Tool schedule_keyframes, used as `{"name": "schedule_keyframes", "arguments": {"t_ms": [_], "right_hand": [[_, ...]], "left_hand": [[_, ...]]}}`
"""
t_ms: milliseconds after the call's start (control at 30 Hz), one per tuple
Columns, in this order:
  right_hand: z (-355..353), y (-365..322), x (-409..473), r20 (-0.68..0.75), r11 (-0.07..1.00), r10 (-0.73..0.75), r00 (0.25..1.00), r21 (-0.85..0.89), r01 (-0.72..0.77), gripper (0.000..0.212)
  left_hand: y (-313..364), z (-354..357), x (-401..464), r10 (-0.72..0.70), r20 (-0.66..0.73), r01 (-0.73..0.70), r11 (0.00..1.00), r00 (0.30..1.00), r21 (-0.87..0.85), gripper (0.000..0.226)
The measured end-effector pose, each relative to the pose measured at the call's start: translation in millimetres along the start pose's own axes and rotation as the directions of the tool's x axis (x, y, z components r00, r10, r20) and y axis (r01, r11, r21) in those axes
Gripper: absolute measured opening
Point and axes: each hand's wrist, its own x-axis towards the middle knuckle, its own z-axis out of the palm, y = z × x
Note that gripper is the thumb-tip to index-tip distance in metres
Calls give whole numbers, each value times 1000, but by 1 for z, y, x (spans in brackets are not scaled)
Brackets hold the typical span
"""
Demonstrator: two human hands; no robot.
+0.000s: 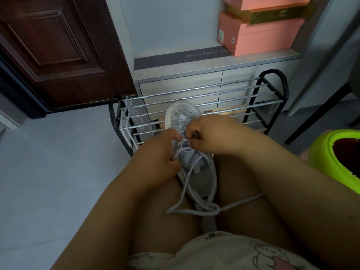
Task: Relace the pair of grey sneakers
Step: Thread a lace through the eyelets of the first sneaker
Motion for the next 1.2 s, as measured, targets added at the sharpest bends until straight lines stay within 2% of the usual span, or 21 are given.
{"name": "schedule_keyframes", "arguments": {"t_ms": [67,167,300,567,700,767,800,867,933,1067,1200], "right_hand": [[-3,3,-1,34,1000,5,999,24,-6,10],[-9,11,-2,100,986,9,995,165,-26,10],[-6,15,-2,92,955,-5,996,296,-22,10],[-4,19,-4,107,915,-11,994,402,-34,13],[-6,23,-6,114,867,31,993,492,-84,19],[-7,30,-8,33,835,115,993,538,-114,16],[-8,33,-8,-23,825,162,986,551,-123,13],[-6,36,-7,-107,828,238,965,542,-144,8],[-2,34,-4,-146,845,254,956,514,-146,7],[4,21,2,-213,900,168,963,432,-61,7],[6,14,10,-184,976,76,980,214,-36,12]], "left_hand": [[-1,-1,-1,9,12,-9,1000,1000,2,43],[-1,-3,-2,46,22,-46,999,999,-14,53],[1,-4,-1,71,35,-69,997,997,-40,68],[-4,-4,4,39,100,-34,998,994,-44,61],[-4,-5,10,-10,134,24,995,991,-102,42],[-5,-4,12,-59,65,69,982,996,-175,31],[-6,-3,14,-88,-12,85,980,996,-181,24],[-7,0,20,-130,-183,106,985,975,-139,15],[-6,3,27,-116,-259,93,991,959,-100,8],[-7,8,39,-52,-217,45,998,975,-37,4],[-10,8,46,-29,-198,32,999,980,12,7]]}}
